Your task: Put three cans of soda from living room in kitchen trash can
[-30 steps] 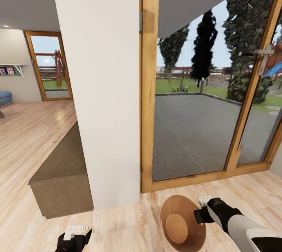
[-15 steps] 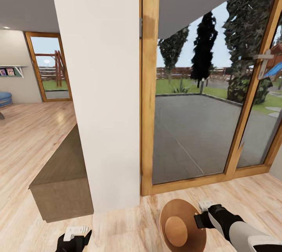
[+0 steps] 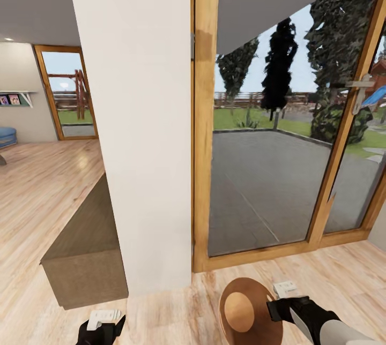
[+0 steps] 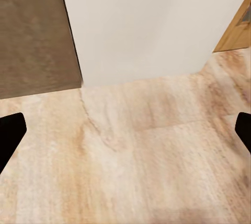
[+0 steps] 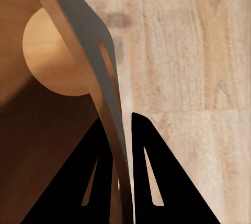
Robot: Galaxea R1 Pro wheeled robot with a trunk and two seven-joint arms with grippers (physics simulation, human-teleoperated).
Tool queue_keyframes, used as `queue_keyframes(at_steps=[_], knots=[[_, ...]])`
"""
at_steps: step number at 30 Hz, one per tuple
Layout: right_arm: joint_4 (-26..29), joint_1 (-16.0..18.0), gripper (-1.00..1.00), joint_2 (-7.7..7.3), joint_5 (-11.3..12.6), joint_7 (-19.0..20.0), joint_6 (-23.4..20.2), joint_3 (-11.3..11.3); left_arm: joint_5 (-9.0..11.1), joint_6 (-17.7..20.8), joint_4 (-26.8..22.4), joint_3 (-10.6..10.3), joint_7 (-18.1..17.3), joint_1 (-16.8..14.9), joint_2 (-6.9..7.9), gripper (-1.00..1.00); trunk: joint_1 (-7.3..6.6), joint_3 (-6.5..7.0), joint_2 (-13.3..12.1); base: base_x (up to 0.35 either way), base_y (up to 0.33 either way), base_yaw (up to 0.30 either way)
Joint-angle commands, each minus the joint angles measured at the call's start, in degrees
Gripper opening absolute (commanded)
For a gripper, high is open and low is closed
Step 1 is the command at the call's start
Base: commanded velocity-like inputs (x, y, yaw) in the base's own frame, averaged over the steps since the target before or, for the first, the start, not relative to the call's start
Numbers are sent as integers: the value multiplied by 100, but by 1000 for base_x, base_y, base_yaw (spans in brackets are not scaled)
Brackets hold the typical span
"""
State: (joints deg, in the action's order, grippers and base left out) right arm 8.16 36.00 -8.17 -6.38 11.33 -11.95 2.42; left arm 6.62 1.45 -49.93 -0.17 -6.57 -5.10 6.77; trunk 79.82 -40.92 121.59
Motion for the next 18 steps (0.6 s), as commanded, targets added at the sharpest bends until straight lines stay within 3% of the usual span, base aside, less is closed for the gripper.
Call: queue_keyframes(at_steps=[1, 5, 15, 18], knots=[[8, -22, -100, -6, 47, 36, 66, -63, -1, -2, 3, 0, 2, 0, 0, 100, -23, 19, -41, 0, 0, 0], [7, -161, -100, -13, 48, 41, 521, -65, 4, -4, 51, 0, 5, 0, 0, 100, -111, 91, -202, 0, 0, 0], [276, -593, -100, -105, 49, 146, 905, -70, -2, -5, 84, -10, -2, 0, 2, 100, -330, 270, -603, 0, 0, 0], [908, -1096, -100, -181, 49, 163, 1033, -67, 3, -54, 221, -26, -2, 7, 15, 100, -396, 324, -723, 0, 0, 0]])
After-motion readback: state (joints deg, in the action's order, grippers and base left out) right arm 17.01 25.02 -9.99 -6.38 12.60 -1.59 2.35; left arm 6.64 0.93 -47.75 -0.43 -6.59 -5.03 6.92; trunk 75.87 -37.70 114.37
